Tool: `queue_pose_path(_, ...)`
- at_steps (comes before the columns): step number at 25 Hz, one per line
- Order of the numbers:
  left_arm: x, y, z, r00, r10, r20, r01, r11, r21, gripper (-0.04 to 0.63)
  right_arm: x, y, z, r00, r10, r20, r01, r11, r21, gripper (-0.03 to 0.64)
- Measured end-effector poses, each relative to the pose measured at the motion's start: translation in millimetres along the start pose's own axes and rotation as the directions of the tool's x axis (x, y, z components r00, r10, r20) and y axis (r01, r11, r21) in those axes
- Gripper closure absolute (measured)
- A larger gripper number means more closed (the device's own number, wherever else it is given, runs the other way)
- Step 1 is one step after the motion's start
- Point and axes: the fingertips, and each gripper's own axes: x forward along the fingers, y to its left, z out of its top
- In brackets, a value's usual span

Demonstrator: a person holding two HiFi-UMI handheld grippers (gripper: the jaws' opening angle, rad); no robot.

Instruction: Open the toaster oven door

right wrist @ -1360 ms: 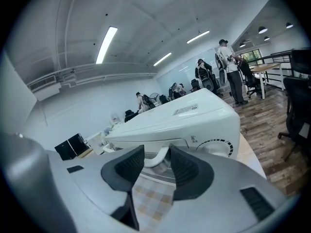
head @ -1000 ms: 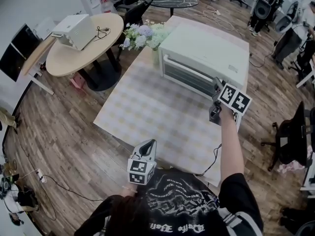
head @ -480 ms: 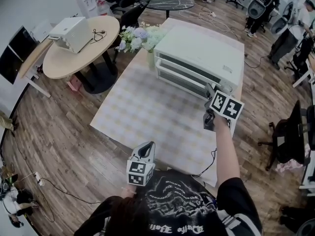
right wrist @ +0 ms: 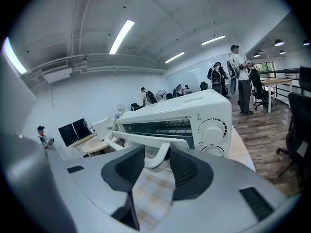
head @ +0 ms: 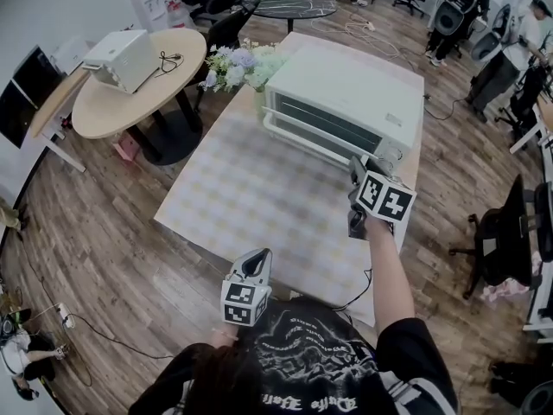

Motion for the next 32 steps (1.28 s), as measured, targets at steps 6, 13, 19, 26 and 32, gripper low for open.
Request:
queue_pose_path(6,-0.8,-4.1,-1.1,1.000,-0.004,-0.004,0.004,1.000,0.007,0.577,-9.9,5.1,-13.0,1.000,-0.006,-0.009,0.005,1.000,-0.029,0.457)
queue_pose_path(13,-2.5,-7.8,-0.1,1.000,-0.008,-0.002,0.008,1.000,0.018,0.577,-16.3,6.5,-29.3,1.000,0.001,-0.022,-0.002,1.000,-0.018,0.486)
queue_pose_path(19,-5.2,-8.0,-0.9,1.000,-0.005,0.005,0.005,1.000,0.013,0.577,-21.3,8.0,-43.6,0.999,-0.006,-0.036,0.005,1.000,-0.012,0.499)
queue_pose_path(26,-4.6,-8.1,-2.1,1.000,-0.008,0.005,0.008,1.000,0.012,0.577,-25.1,11.0,-62.2,0.998,-0.013,-0.055,0.013,1.000,0.003,0.505)
queue_pose_path(32,-5.6,-6.0,-2.7,1.000,-0.009,0.001,0.009,1.000,0.016,0.577,-28.2,14.0,-86.1,0.996,-0.012,-0.089,0.015,0.999,0.039,0.508)
